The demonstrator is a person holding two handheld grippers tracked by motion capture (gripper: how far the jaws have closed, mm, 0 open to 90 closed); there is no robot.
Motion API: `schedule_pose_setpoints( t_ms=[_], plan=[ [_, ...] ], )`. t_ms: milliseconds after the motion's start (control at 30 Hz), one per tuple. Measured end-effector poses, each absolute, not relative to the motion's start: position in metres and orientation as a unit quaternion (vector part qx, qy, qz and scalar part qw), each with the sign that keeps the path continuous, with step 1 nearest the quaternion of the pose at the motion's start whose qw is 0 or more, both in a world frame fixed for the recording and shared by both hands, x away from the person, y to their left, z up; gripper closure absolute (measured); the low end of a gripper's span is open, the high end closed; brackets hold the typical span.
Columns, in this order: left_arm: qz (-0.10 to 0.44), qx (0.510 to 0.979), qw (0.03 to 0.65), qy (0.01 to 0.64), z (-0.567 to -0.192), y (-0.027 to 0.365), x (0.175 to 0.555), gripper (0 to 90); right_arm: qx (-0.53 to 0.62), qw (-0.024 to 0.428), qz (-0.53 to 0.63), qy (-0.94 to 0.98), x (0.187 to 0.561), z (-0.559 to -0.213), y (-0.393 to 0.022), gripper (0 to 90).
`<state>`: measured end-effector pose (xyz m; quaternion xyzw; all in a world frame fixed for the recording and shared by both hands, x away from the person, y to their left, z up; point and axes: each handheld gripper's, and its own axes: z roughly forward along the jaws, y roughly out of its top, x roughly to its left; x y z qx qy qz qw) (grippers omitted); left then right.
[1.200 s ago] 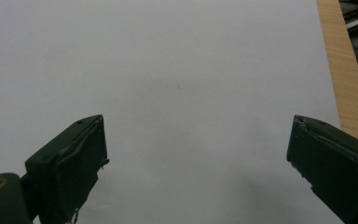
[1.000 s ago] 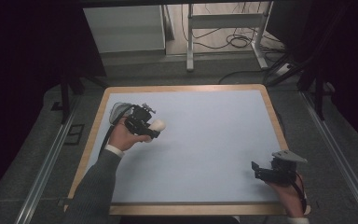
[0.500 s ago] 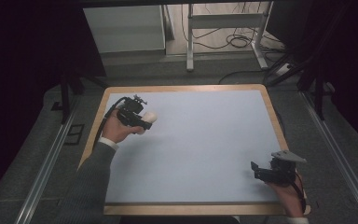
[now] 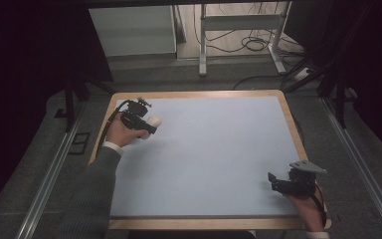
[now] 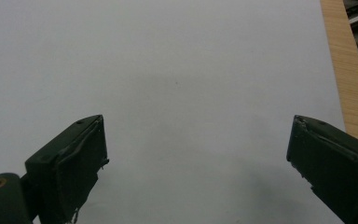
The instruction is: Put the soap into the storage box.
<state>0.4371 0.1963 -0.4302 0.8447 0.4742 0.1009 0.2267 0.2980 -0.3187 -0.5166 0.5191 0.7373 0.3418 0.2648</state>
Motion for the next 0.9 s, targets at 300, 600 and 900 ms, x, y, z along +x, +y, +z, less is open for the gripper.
schedule_pose_setpoints(
  t_ms=[300,600,900],
  plan=[
    [0.100,0.835,0.229,0.490,-0.430,0.204,0.444,49.5,0.517,0.264,0.344,0.738,0.298,-0.516,-0.318,4.7],
    [0.101,0.821,0.233,0.512,-0.429,0.218,0.455,49.6,0.519,0.263,0.344,0.737,0.298,-0.516,-0.320,4.7],
    [0.106,0.808,0.231,0.531,-0.430,0.230,0.461,49.6,0.519,0.265,0.343,0.737,0.298,-0.516,-0.319,4.7]
  ],
)
